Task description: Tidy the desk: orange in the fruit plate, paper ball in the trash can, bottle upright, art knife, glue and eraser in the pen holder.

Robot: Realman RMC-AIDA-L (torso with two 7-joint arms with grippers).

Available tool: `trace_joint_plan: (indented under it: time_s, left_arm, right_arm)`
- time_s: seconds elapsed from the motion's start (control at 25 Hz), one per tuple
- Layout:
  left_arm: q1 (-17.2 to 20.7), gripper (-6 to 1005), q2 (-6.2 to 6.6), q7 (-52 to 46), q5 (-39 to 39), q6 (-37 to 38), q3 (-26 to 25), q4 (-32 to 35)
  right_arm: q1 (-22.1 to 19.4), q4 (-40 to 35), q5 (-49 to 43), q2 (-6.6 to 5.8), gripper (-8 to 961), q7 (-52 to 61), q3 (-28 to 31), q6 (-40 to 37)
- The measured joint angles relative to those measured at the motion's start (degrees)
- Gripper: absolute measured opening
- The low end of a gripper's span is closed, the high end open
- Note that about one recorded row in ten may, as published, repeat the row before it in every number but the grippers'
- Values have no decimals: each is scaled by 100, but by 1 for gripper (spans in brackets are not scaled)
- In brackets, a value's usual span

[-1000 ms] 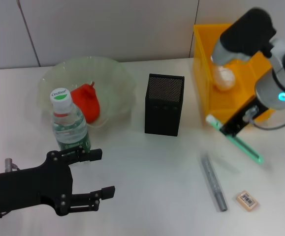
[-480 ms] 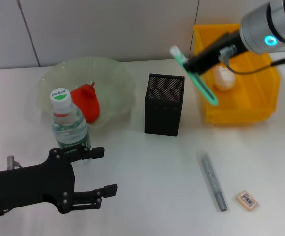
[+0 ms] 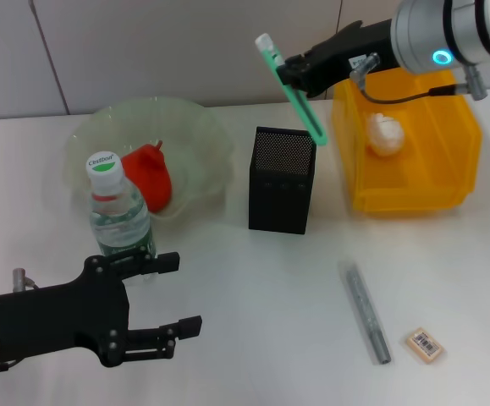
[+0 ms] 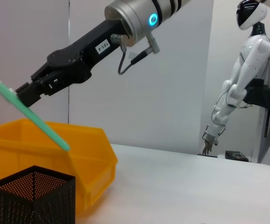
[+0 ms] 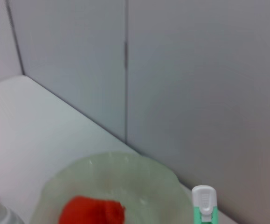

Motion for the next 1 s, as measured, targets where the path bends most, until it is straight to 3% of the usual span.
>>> trace_joint_plan:
  time_s: [0.52, 1.0]
  left_arm:
    - [-15, 836, 9, 4, 4, -2, -19, 2]
    - [-30, 836, 9, 4, 26, -11, -19, 2]
  right_arm:
    - [-204, -1136, 1328, 29, 156, -1741, 2, 855]
    - [-291, -1645, 1654, 40, 177, -2294, -1, 1139]
